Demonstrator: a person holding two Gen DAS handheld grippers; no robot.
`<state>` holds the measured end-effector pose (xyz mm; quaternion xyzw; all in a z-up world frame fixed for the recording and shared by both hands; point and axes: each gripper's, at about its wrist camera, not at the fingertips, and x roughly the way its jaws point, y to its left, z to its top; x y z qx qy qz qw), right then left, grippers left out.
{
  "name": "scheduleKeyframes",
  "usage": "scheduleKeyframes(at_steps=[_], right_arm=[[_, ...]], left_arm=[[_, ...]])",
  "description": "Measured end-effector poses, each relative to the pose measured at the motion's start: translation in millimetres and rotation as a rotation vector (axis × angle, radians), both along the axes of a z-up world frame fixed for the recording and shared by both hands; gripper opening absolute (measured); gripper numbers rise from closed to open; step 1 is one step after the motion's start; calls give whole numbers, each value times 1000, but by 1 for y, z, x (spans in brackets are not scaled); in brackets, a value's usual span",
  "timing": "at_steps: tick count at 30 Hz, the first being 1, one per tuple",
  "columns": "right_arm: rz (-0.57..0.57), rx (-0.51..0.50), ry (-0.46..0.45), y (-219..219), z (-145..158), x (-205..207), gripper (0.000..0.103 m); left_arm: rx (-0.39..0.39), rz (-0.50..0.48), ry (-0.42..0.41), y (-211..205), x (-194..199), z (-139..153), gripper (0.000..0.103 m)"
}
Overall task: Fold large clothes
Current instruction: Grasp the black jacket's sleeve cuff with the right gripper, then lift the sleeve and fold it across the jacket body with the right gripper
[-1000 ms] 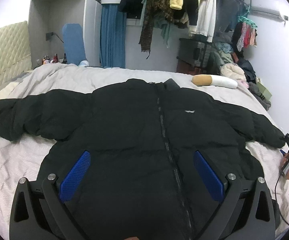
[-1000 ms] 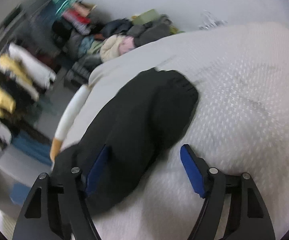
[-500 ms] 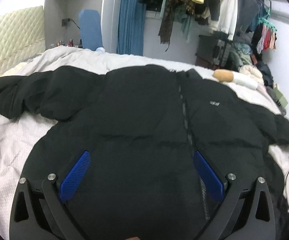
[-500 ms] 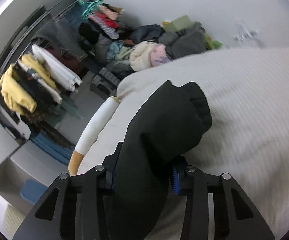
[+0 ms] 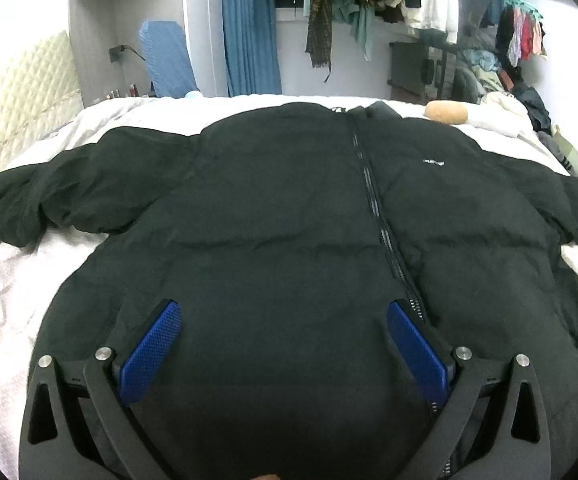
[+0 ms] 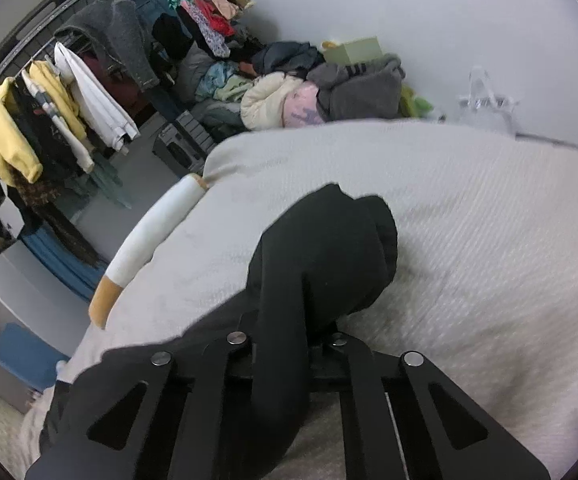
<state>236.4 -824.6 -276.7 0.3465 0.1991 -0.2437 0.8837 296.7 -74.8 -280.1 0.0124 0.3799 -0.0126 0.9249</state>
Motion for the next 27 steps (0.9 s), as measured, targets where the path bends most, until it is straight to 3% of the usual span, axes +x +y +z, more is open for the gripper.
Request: scheduleKeyframes(at_steps=[5, 13, 19, 27], right_arm=[[-10, -125, 30, 12, 54, -7, 1], [-33, -236, -35, 51, 153, -23, 1], [6, -334, -69, 112, 217, -26, 2], [144, -506, -170, 239, 306, -6, 3]], left_arm=[[88, -16, -47, 5, -11, 25, 103], [56, -26, -43, 44, -49, 61, 103], [27, -42, -81, 69, -65, 79, 103], [-10, -51, -157, 92, -73, 95, 103]])
